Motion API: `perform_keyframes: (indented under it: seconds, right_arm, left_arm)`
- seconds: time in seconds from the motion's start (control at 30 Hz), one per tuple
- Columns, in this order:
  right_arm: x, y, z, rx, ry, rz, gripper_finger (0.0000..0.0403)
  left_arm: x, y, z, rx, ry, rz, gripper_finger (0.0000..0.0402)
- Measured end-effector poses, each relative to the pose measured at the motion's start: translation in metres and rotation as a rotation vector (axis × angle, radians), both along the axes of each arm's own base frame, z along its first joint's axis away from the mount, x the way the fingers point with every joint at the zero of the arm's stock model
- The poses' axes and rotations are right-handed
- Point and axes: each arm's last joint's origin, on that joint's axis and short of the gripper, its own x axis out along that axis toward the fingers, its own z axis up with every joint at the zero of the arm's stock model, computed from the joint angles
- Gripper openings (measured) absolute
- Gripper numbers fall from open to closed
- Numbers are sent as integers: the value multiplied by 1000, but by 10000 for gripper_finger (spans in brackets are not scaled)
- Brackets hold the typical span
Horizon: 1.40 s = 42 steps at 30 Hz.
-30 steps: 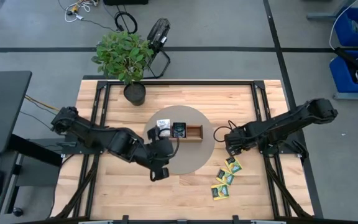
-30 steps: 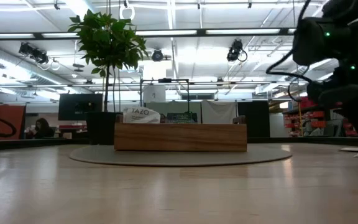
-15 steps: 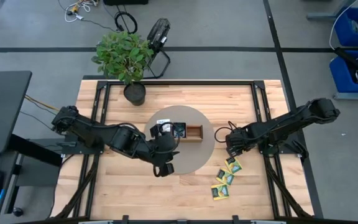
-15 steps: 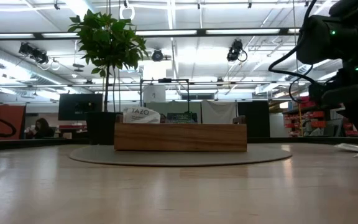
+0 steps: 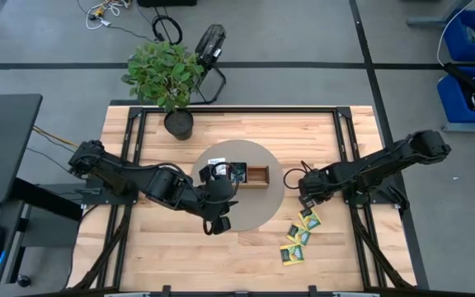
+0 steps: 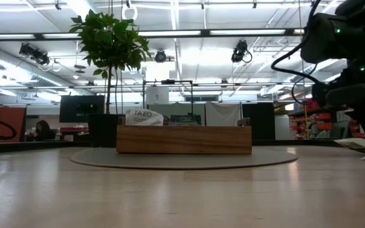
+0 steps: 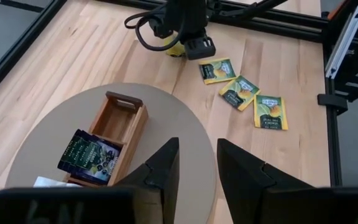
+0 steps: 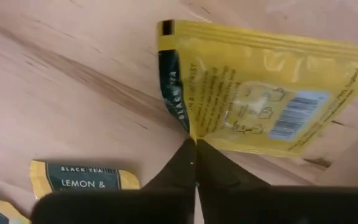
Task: Pick & Place Tea
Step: Put the yellow tea bag into the right section of the wooden organizer
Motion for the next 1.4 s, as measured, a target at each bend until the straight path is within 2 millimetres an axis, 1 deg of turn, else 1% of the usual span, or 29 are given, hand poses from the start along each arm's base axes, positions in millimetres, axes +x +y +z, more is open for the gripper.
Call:
perform_keyframes:
  seconds: [0.13, 0.23, 0.47, 0.7, 0.83, 0.93, 1.03, 1.2, 1.4]
  right_arm:
    - [5, 1, 4, -5, -8, 46, 6]
    - [14, 1, 14, -37, -37, 107, 2]
    - [31, 5, 66, -56, -96, 228, 1]
    - [45, 12, 127, -37, -287, 317, 1]
    - [53, 20, 156, 38, -417, 387, 0]
    - [59, 28, 172, 123, -529, 448, 0]
    - [64, 35, 184, 188, -622, 486, 0]
    - [71, 47, 197, 291, -768, 544, 0]
    - [76, 56, 205, 321, -882, 568, 0]
  left_arm:
    - [0, 0, 0, 2, 2, -1, 112]
    - [-1, 0, -1, 6, 9, -2, 112]
    - [-1, 0, -1, 40, 26, -30, 112]
    - [-1, 1, -1, 84, 37, -65, 112]
    - [0, 1, 0, 140, 38, -116, 112]
    - [2, 1, 2, 214, 27, -182, 112]
    - [7, 2, 6, 321, 2, -267, 112]
    - [14, 2, 15, 462, -76, -365, 112]
    - [17, 0, 20, 449, -140, -388, 112]
